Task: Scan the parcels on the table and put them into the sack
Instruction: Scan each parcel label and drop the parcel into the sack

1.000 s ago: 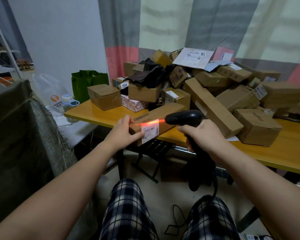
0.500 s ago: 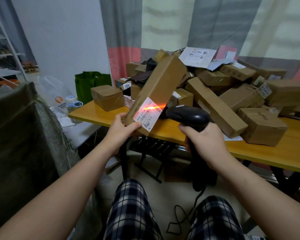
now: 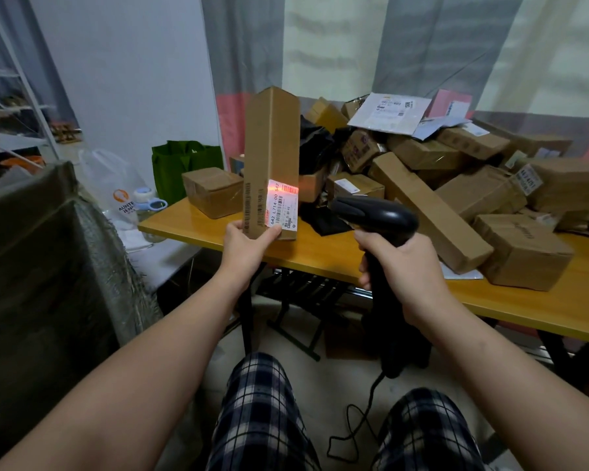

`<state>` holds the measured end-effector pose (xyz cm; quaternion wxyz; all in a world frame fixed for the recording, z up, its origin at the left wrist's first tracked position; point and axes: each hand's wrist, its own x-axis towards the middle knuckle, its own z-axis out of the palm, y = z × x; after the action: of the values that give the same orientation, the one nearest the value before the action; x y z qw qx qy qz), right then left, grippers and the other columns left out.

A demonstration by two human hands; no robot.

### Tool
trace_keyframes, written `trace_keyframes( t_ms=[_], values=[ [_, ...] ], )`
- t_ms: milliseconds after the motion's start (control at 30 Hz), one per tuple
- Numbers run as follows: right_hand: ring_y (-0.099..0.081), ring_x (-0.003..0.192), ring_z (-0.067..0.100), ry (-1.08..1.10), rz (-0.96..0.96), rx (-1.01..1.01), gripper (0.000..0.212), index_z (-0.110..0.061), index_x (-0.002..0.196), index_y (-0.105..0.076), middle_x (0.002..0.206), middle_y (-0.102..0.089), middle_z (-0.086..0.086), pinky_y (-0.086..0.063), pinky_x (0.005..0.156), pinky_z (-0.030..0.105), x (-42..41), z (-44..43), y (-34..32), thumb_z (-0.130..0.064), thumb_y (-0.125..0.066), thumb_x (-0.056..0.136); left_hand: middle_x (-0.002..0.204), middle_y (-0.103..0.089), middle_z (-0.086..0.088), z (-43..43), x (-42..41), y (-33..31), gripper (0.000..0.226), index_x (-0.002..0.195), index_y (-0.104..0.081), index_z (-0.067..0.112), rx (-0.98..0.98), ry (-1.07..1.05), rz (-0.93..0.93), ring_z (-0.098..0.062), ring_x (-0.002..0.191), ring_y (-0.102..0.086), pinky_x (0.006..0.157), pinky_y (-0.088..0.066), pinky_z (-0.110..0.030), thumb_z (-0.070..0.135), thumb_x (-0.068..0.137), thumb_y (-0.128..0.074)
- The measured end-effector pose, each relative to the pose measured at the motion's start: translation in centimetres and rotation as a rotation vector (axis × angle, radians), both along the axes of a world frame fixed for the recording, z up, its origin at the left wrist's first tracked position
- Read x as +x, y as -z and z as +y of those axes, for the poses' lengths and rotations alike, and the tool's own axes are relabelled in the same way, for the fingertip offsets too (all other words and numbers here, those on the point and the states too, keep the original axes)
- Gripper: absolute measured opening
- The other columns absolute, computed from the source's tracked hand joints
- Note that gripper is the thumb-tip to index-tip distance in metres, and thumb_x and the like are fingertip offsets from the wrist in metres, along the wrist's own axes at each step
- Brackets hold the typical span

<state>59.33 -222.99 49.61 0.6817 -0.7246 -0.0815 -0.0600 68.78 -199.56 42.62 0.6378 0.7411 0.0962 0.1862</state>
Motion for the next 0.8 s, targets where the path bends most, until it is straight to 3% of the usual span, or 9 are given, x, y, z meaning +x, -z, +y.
trace_keyframes(
  t_ms=[167,300,367,467,533,633,700,800],
  values=[
    [-0.060,0.049,0.017,-0.013,-0.001,-0.009,0.018,-0.011,0.092,-0.066,0.057,-0.062,0.004,-0.050,0.049,0.023,0.6,0.6,0.5,-0.029,-0.067,0.087,0.125,-0.053,0.005,0.2,0.2,0.7,0.068,0.117,-0.031,0.029,0.001,-0.015,-0.026,-0.007,0.109,-0.053,0.069,-0.037,-0.010,0.048,0.072,-0.079],
    [-0.060,0.050,0.018,-0.038,0.012,0.009,0.013,-0.015,0.089,-0.067,0.057,-0.063,0.005,-0.050,0.048,0.023,1.6,2.1,0.9,-0.027,-0.069,0.086,0.109,-0.053,0.019,1.1,-0.7,0.7,0.067,0.117,-0.033,0.030,0.015,-0.049,-0.081,0.001,0.101,-0.056,0.067,-0.044,-0.006,0.047,0.072,-0.079],
    [-0.060,0.049,0.019,-0.072,0.011,0.012,0.008,-0.017,0.087,-0.067,0.057,-0.063,0.007,-0.049,0.047,0.024,2.1,3.5,1.4,-0.025,-0.069,0.086,0.110,-0.053,0.019,2.3,-1.8,0.9,0.065,0.117,-0.034,0.029,0.010,-0.074,-0.113,-0.001,0.104,-0.058,0.080,-0.047,-0.010,0.042,0.073,-0.080],
    [-0.058,0.046,0.022,-0.161,-0.010,-0.029,0.007,-0.016,0.079,-0.068,0.054,-0.061,0.008,-0.049,0.046,0.027,2.9,6.7,2.9,-0.019,-0.070,0.085,0.120,-0.057,0.004,5.2,-4.4,2.4,0.064,0.122,-0.036,0.020,-0.028,-0.140,-0.157,-0.005,0.107,-0.062,0.091,-0.051,-0.020,0.023,0.075,-0.080],
    [-0.057,0.045,0.022,-0.235,-0.017,-0.095,0.013,-0.010,0.074,-0.067,0.052,-0.059,0.009,-0.048,0.048,0.032,3.4,9.5,4.4,-0.018,-0.071,0.084,0.120,-0.057,0.002,7.7,-6.7,4.2,0.065,0.124,-0.036,0.018,-0.018,-0.213,-0.164,0.000,0.104,-0.063,0.086,-0.050,-0.013,0.014,0.075,-0.080],
    [-0.058,0.044,0.019,-0.347,-0.012,-0.195,0.016,-0.014,0.070,-0.067,0.050,-0.060,0.005,-0.050,0.050,0.033,3.6,14.0,6.5,-0.021,-0.074,0.082,0.118,-0.052,0.013,11.8,-11.1,7.2,0.073,0.126,-0.034,0.025,0.045,-0.332,-0.097,0.011,0.104,-0.057,0.079,-0.045,-0.002,0.021,0.071,-0.082],
    [-0.060,0.046,0.018,-0.413,-0.021,-0.274,0.018,-0.019,0.067,-0.065,0.049,-0.061,0.003,-0.053,0.054,0.035,3.6,17.2,7.6,-0.025,-0.074,0.081,0.122,-0.051,0.009,14.7,-13.8,9.2,0.074,0.128,-0.035,0.024,0.065,-0.429,-0.029,0.003,0.108,-0.058,0.079,-0.046,-0.004,0.022,0.071,-0.082],
    [-0.063,0.047,0.017,-0.522,-0.050,-0.333,0.010,-0.020,0.078,-0.068,0.051,-0.063,0.003,-0.055,0.056,0.037,3.6,22.0,9.1,-0.027,-0.075,0.080,0.136,-0.046,-0.004,18.7,-17.8,11.9,0.080,0.134,-0.034,0.018,0.130,-0.578,0.107,-0.013,0.118,-0.054,0.096,-0.047,-0.022,0.025,0.070,-0.083]
  ],
)
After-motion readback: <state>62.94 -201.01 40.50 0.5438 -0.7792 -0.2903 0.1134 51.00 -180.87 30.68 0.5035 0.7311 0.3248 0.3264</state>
